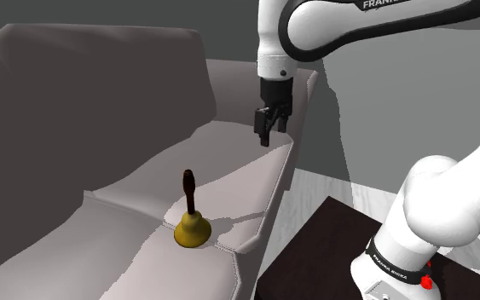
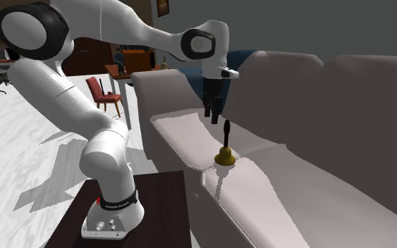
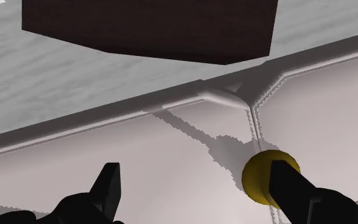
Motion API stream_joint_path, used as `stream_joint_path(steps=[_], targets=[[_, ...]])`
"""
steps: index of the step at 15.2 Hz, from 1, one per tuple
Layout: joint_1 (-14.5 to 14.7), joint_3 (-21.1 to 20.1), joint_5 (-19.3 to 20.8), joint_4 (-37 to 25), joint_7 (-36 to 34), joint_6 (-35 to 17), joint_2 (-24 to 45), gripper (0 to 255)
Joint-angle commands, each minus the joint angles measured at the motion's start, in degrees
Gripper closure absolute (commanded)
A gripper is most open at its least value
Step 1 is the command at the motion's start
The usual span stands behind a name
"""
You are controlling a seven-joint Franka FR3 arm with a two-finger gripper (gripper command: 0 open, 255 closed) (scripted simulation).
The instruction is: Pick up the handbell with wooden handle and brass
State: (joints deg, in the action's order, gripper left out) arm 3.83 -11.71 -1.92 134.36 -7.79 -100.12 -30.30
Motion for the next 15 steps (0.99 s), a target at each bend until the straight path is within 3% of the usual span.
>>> stream_joint_path(steps=[1, 8, 15], targets=[[0.41, -1.58, -0.87, -0.82, -2.18, -3.2, 3.0, 0], [1.31, -6.63, -1.38, -5.71, -9.53, -12.98, 14.33, 0], [2.31, -10.78, 2.18, -14.14, -17.8, -20.5, 27.3, 0]])
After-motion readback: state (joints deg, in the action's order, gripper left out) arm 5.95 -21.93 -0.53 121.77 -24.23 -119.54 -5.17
